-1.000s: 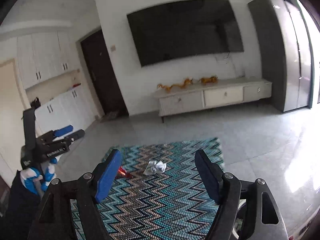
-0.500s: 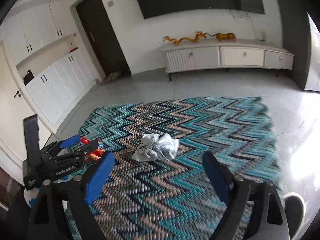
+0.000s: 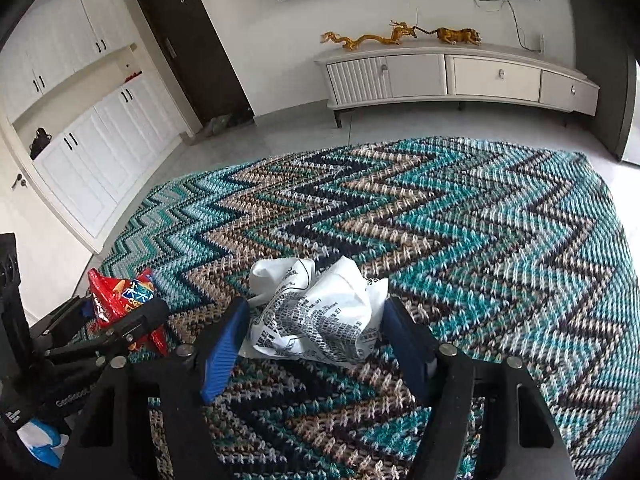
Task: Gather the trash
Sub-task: 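Grasp crumpled white paper with the right tool while the left grasps a red snack bag, then carry both items over the trash bin and open both tools to drop them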
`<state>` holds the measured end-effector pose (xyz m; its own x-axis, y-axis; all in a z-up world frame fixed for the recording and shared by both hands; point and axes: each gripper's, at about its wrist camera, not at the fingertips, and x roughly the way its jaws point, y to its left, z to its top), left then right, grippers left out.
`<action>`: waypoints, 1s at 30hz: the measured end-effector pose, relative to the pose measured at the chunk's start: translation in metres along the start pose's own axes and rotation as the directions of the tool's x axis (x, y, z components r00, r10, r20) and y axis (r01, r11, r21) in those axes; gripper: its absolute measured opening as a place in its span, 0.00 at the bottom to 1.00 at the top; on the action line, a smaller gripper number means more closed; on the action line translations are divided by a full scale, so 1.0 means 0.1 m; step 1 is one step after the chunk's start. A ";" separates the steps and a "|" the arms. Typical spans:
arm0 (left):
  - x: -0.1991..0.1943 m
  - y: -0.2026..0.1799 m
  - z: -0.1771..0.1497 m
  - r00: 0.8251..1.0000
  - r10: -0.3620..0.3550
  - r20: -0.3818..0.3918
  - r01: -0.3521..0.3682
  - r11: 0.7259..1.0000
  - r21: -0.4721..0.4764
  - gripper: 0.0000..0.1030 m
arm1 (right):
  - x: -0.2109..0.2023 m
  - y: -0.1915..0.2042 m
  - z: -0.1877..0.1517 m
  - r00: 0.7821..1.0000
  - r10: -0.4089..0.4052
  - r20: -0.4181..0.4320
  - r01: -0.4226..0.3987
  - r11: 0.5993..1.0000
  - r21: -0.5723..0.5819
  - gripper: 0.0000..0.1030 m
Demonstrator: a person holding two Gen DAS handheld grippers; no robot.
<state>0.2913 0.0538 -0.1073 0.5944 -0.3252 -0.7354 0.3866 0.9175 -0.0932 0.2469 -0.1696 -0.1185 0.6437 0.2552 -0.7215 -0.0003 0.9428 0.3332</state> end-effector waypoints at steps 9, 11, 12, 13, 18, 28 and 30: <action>-0.19 -0.19 -0.04 1.000 -0.027 -0.002 0.027 0.999 0.029 0.23 | -0.55 0.02 -0.25 0.998 0.047 0.037 -0.047 0.999 -0.005 0.47; -0.32 -0.28 -0.07 0.998 -0.055 0.007 0.055 0.998 0.035 0.22 | -0.80 0.03 -0.34 0.997 0.047 0.058 -0.047 0.999 -0.003 0.47; -0.40 -0.34 -0.08 0.997 -0.070 0.014 0.070 0.997 0.040 0.22 | -0.91 0.02 -0.39 0.997 0.047 0.069 -0.047 0.999 -0.003 0.46; -0.48 -0.39 -0.09 0.996 -0.087 0.021 0.086 0.995 0.044 0.22 | -1.05 0.01 -0.45 0.995 0.047 0.083 -0.047 0.999 -0.004 0.46; -0.91 -0.72 -0.19 0.987 -0.153 0.058 0.149 0.986 0.071 0.21 | -1.66 0.01 -0.78 0.990 0.033 0.136 -0.034 0.999 0.007 0.46; -1.63 -1.58 -0.43 0.959 -0.269 0.083 0.255 0.955 0.148 0.21 | -2.81 -0.31 -1.54 0.969 -0.064 0.238 0.052 0.997 0.057 0.46; -1.76 -1.77 -0.44 0.953 -0.292 0.082 0.275 0.946 0.170 0.21 | -3.00 -0.40 -1.64 0.960 -0.090 0.264 0.073 0.995 0.072 0.46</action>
<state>0.0874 -0.0409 0.0085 0.5117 -0.5967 -0.6182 0.6492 0.7398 -0.1768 -0.0720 -0.2490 -0.0151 0.8200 0.1039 -0.5628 0.1017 0.9413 0.3220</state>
